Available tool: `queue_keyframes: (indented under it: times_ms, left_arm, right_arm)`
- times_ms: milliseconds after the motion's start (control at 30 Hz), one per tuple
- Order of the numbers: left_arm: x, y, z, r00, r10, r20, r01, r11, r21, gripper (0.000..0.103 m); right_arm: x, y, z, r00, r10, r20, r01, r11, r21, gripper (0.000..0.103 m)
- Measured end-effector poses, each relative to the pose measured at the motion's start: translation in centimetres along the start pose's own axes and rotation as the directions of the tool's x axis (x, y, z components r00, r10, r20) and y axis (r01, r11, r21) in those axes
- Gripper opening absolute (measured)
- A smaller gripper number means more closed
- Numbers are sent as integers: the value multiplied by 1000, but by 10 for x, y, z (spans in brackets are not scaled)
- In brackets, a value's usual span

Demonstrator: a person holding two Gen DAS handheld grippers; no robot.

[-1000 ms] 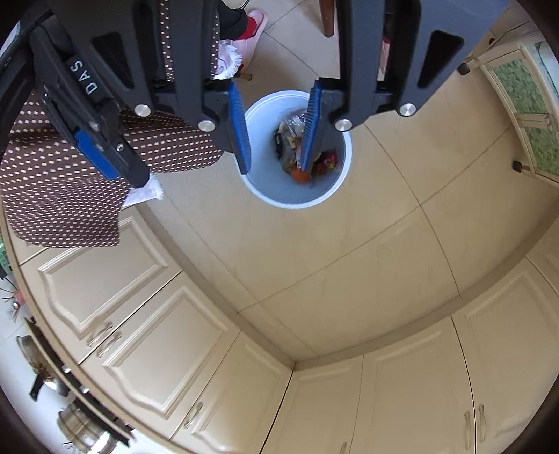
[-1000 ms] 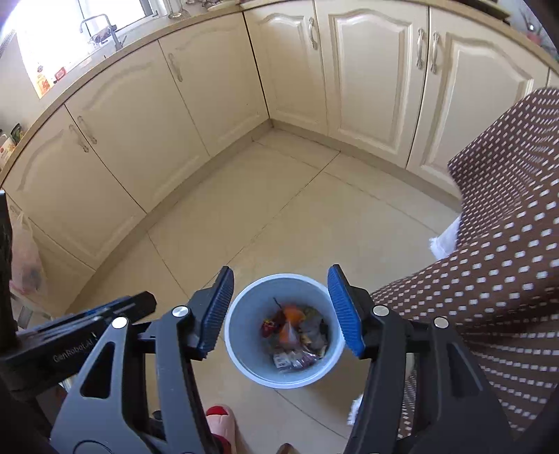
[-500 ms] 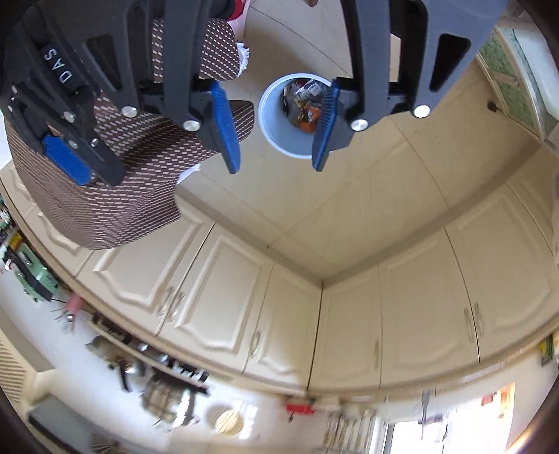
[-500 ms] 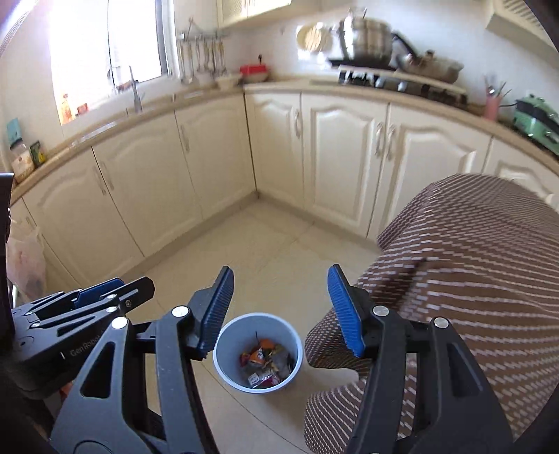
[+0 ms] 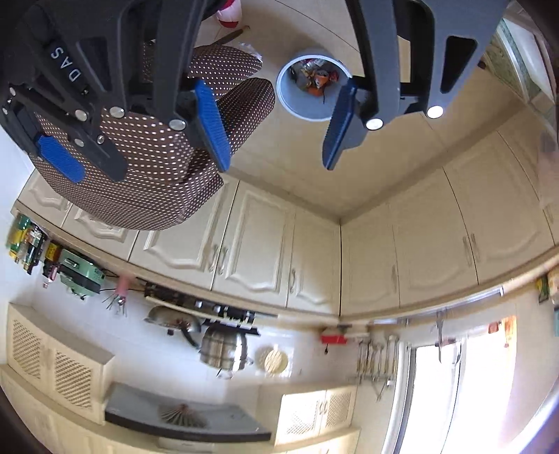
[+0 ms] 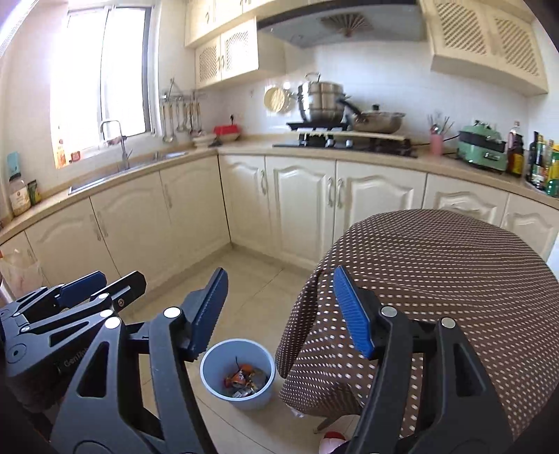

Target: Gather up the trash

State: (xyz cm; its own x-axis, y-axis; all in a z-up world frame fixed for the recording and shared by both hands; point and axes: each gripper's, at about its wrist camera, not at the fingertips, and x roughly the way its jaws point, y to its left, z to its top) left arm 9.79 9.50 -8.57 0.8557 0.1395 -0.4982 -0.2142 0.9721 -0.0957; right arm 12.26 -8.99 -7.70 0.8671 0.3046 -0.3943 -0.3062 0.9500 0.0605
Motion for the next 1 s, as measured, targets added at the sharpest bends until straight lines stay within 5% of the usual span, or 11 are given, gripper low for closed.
queue_keyframes:
  times_ms: [567,1000]
  left_arm:
    - [-80,-47,0,978,-1,206,-12,998,63,65]
    - [-95,-65,-4,967,1,255,-21,997,77,74]
  right_arm:
    - [-93,-36,2,977,-107,184,105,994,21,74]
    - [-108,-55,-4,965,-135,224,127,991,49,77]
